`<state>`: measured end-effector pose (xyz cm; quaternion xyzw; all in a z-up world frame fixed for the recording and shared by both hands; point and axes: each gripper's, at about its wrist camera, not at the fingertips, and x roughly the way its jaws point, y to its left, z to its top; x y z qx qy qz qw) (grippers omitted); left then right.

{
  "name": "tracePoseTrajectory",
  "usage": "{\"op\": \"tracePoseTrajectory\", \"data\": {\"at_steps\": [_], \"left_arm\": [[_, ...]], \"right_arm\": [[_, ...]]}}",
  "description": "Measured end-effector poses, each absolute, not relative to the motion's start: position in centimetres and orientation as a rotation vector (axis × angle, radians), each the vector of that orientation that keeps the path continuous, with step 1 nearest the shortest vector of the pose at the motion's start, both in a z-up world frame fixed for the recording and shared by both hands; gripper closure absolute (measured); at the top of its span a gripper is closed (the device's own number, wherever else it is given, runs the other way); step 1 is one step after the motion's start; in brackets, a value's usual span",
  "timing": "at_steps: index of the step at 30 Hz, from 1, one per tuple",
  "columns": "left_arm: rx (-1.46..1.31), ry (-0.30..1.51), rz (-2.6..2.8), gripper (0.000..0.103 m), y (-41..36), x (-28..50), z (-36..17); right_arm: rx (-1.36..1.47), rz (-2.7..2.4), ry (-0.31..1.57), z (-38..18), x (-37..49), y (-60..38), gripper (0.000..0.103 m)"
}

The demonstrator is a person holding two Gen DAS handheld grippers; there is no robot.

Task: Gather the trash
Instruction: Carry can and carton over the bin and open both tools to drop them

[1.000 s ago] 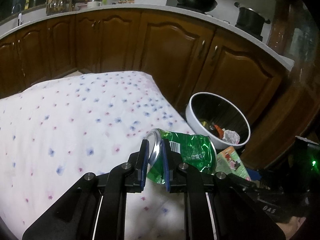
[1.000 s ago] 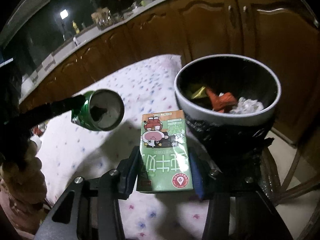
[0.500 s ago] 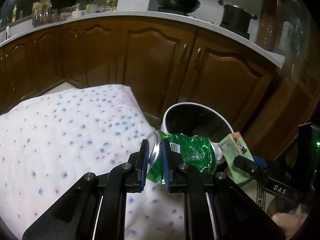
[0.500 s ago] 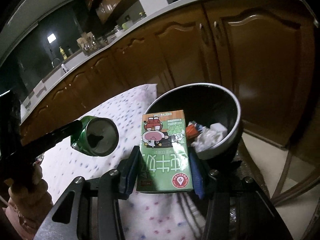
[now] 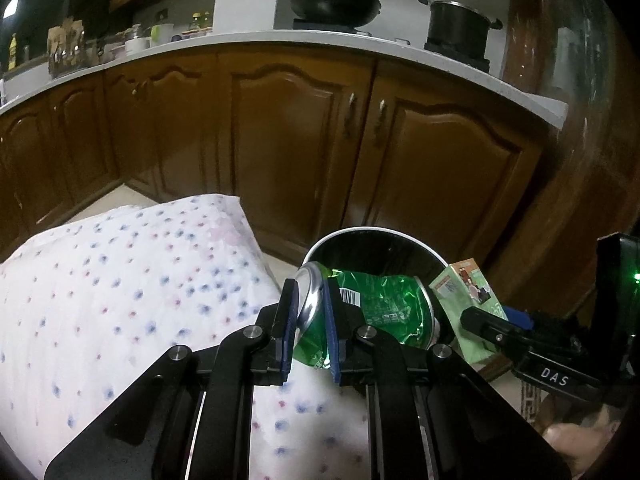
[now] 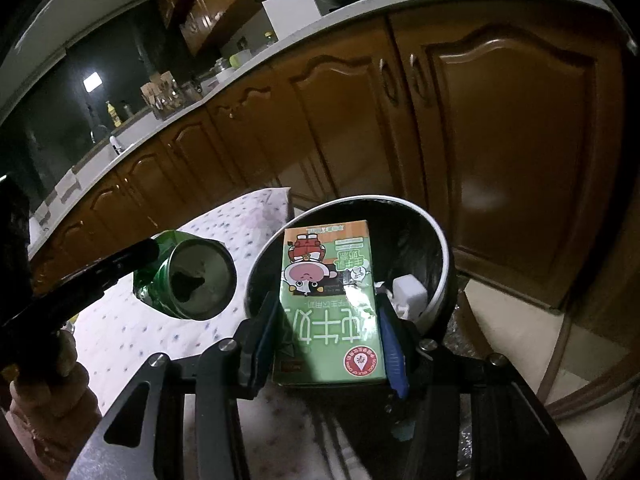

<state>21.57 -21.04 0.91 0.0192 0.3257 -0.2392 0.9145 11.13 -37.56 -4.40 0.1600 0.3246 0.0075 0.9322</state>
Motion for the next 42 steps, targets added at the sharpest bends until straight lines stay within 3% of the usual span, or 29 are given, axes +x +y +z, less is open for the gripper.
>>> {"op": "tracePoseTrajectory", "data": {"at_steps": [35, 37, 39, 41, 42], "left_arm": [[0.164, 0.772, -0.496, 0.090, -27.7, 27.6, -2.2], [0.144, 0.791, -0.500, 0.086, -27.7, 27.9, -2.2], [0.116, 0.806, -0.508, 0.062, -27.4, 28.1, -2.1], [0.101, 0.789, -0.500, 0.052, -26.9, 27.9, -1.9], [0.100, 0.781, -0.494, 0.052, -26.6, 27.7, -1.7]], "right_arm": [[0.326, -0.002, 0.768, -6.2, 17.0, -40.9, 0.055], [0.339, 0.002, 0.767, -6.3, 17.1, -41.1, 0.054], [0.353, 0.007, 0.766, -6.4, 17.1, -41.3, 0.054], [0.363, 0.010, 0.761, -6.3, 16.9, -41.4, 0.052], [0.367, 0.005, 0.756, -6.2, 16.7, -41.4, 0.048]]}}
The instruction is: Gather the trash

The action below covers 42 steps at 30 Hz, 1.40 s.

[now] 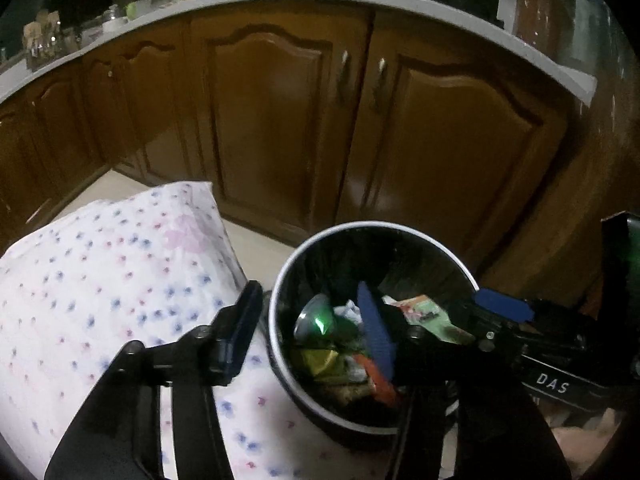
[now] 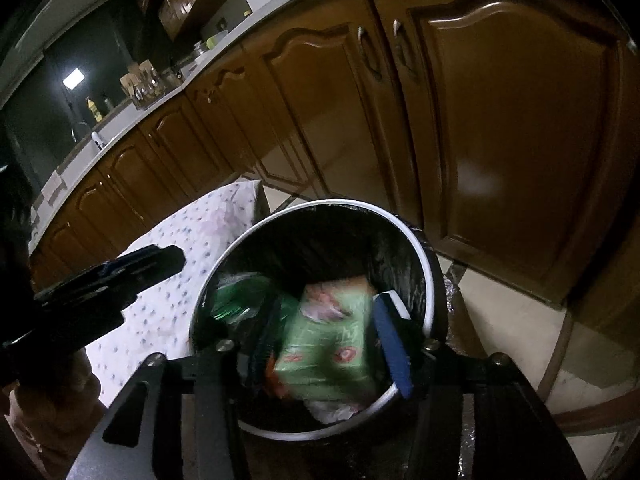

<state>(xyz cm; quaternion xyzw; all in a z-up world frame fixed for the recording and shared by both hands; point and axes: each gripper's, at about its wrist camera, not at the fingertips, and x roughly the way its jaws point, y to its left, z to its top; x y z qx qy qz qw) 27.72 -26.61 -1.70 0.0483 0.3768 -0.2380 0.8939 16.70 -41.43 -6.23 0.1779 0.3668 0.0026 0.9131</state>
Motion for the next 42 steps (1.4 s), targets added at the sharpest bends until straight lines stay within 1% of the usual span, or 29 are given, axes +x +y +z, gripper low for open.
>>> {"op": "tracePoseTrajectory", "data": {"at_steps": [3, 5, 9, 11, 14, 16, 18, 22, 24, 25, 27, 28, 31, 33, 35, 38, 42], "left_arm": [[0.079, 0.781, -0.483, 0.052, -25.4, 27.3, -1.4], [0.062, 0.780, -0.475, 0.050, -24.4, 26.9, -1.3], [0.033, 0.772, -0.458, 0.047, -22.2, 25.2, -1.3], [0.014, 0.772, -0.453, 0.046, -21.2, 24.2, -1.3], [-0.018, 0.769, -0.445, 0.042, -19.9, 22.5, -1.2], [-0.030, 0.760, -0.441, 0.042, -19.2, 21.4, -1.1], [-0.042, 0.747, -0.436, 0.039, -18.3, 20.0, -0.8], [-0.065, 0.724, -0.451, 0.037, -17.0, 18.0, 0.3], [-0.071, 0.697, -0.450, 0.032, -16.3, 17.1, 1.1], [-0.072, 0.676, -0.445, 0.030, -15.8, 16.6, 1.6], [-0.075, 0.640, -0.432, 0.023, -15.0, 15.5, 2.3], [-0.077, 0.624, -0.426, 0.022, -14.5, 15.1, 2.6], [-0.081, 0.583, -0.409, 0.014, -13.1, 13.6, 2.7], [-0.084, 0.540, -0.385, 0.006, -12.2, 12.4, 2.6], [-0.081, 0.490, -0.350, 0.001, -11.3, 11.3, 2.3], [-0.069, 0.408, -0.279, 0.000, -10.1, 9.6, 2.0], [-0.056, 0.352, -0.249, 0.000, -9.0, 7.9, 1.9]], "right_arm": [[0.382, -0.001, 0.733, -5.9, 15.9, -41.6, 0.045], [0.402, -0.001, 0.715, -5.6, 15.1, -41.6, 0.041], [0.417, -0.014, 0.677, -4.8, 13.6, -41.3, 0.027], [0.431, -0.012, 0.653, -4.5, 12.5, -40.8, 0.024], [0.447, -0.011, 0.633, -4.2, 11.1, -39.7, 0.016], [0.459, -0.013, 0.613, -4.1, 10.2, -39.2, 0.012], [0.469, -0.016, 0.597, -4.0, 9.1, -38.3, 0.010], [0.465, -0.005, 0.565, -2.7, 7.7, -36.6, 0.010], [0.452, 0.002, 0.544, -1.7, 7.1, -35.9, 0.010], [0.439, 0.008, 0.525, -0.8, 6.8, -35.4, 0.007], [0.418, 0.004, 0.489, 0.2, 5.9, -34.6, 0.001], [0.401, -0.002, 0.453, 1.0, 5.2, -34.1, 0.000], [0.383, -0.036, 0.395, 1.6, 3.8, -33.1, 0.000], [0.380, -0.059, 0.363, 1.4, 2.9, -32.3, 0.000], [0.362, -0.098, 0.343, 0.9, 2.1, -31.6, 0.000], [0.318, -0.168, 0.300, 0.1, 0.7, -30.5, 0.000], [0.244, -0.191, 0.242, 0.0, -0.9, -28.9, 0.000]]}}
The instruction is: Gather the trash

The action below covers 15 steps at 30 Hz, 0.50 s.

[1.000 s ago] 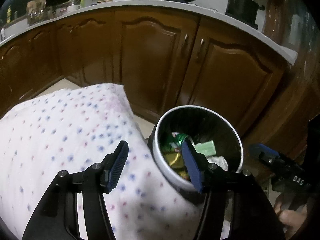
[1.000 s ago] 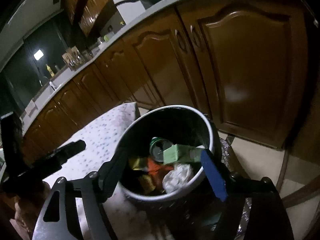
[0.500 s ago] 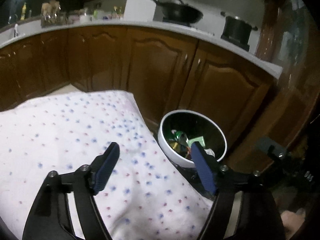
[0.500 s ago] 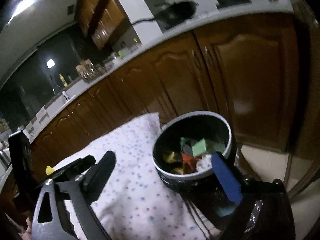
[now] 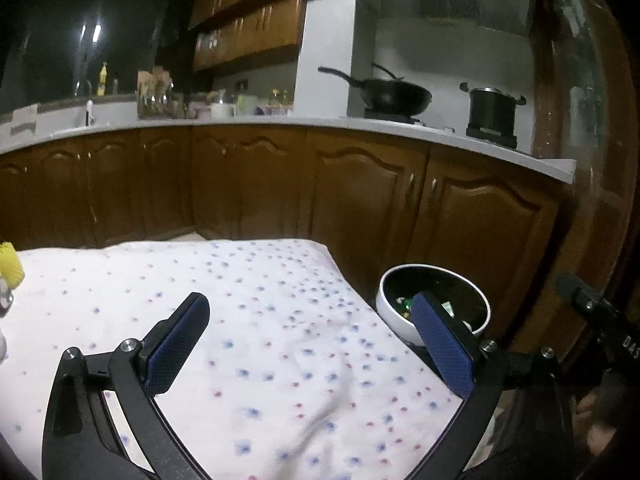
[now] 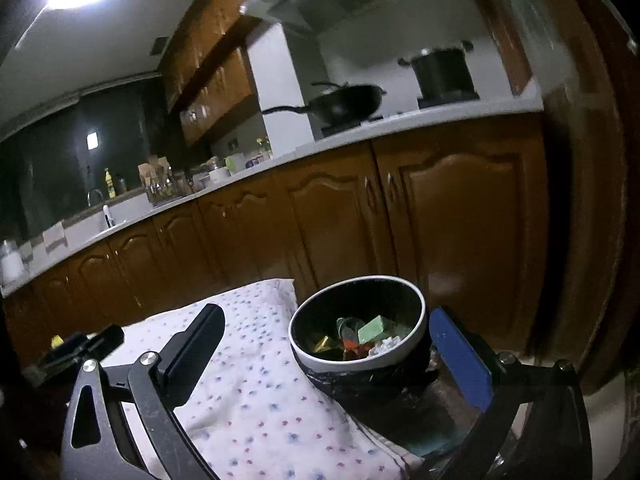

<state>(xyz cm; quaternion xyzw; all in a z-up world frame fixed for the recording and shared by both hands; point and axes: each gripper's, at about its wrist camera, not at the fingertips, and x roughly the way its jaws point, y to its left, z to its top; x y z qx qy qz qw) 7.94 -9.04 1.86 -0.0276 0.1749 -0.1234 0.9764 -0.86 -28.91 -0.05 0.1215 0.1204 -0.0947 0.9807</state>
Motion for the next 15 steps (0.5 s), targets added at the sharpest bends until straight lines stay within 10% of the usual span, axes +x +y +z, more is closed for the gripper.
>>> {"op": "tracePoseTrajectory", "data": {"at_steps": [15], "left_arm": [[0.006, 0.300, -0.143, 0.000, -8.2, 5.0, 1.8]], "right_arm": [[0.131, -0.187, 0.211, -0.1, -2.4, -25.9, 0.000]]}}
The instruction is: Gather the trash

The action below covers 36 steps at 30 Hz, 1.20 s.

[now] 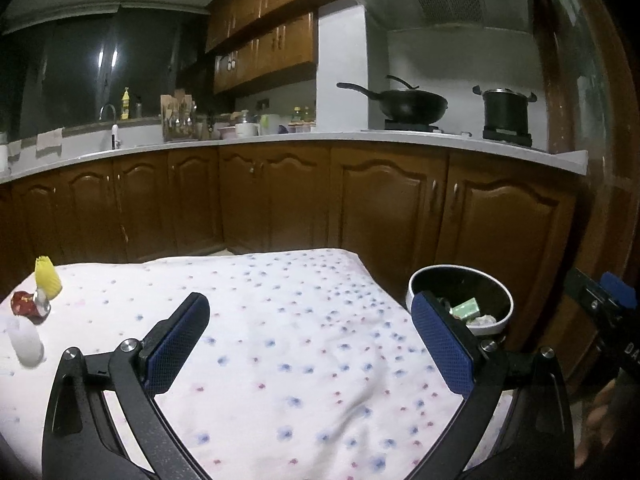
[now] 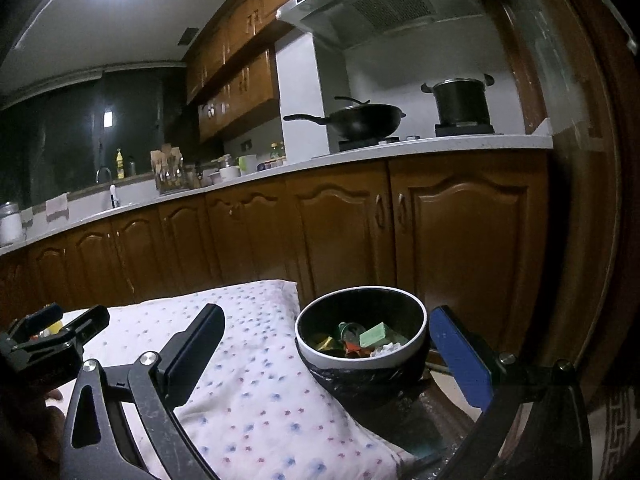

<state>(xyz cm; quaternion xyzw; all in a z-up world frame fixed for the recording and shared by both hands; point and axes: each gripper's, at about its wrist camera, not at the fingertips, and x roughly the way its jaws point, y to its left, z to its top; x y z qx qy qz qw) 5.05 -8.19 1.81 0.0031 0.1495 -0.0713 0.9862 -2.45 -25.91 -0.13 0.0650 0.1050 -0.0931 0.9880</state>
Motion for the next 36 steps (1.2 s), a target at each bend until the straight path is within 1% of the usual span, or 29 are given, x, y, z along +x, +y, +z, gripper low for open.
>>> {"op": "tracePoseTrajectory", "data": {"at_steps": [9, 36], "left_arm": [[0.014, 0.276, -0.119, 0.000, -8.52, 4.55, 1.93], [0.014, 0.281, -0.117, 0.000, -8.72, 4.70, 1.97]], "right_arm": [[0.112, -0.171, 0.205, -0.07, -2.67, -25.36, 0.000], [0.131, -0.172, 0.218, -0.32, -2.61, -25.88, 0.000]]}}
